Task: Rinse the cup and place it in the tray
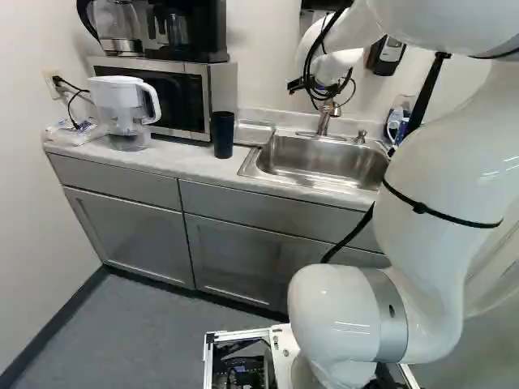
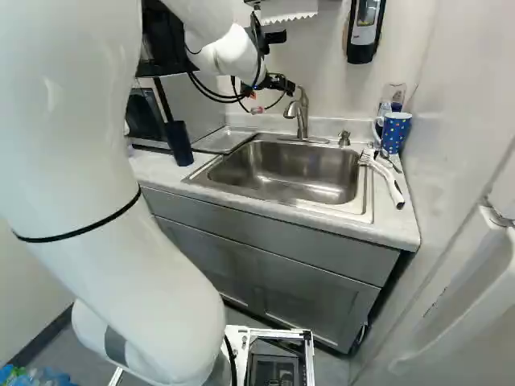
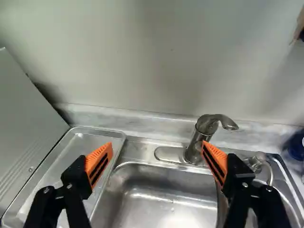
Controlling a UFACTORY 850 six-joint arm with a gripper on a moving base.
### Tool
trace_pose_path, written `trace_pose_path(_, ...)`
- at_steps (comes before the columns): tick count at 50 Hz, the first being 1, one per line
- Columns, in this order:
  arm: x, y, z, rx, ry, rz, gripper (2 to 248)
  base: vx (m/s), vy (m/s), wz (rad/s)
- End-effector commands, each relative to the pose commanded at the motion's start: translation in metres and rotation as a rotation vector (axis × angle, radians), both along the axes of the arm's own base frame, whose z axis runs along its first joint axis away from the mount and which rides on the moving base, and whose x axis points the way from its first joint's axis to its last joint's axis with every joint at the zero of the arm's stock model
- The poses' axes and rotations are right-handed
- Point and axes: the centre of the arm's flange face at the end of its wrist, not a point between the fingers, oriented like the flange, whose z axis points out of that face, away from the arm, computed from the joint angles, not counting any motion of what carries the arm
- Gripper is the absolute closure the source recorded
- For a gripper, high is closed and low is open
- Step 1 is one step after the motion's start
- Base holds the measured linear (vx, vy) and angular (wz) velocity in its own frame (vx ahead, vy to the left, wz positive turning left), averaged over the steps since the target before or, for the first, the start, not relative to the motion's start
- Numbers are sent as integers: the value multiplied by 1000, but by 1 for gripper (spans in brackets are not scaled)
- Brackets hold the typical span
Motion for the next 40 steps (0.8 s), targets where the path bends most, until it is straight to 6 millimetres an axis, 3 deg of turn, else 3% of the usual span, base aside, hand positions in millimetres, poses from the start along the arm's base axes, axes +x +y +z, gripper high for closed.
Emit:
trace_pose_path(17,16,-11,-1,-1,-3,-13,3,0,0,0)
trace_pose_path(40,20,-20,-1,-1,-3,-27,3,0,0,0)
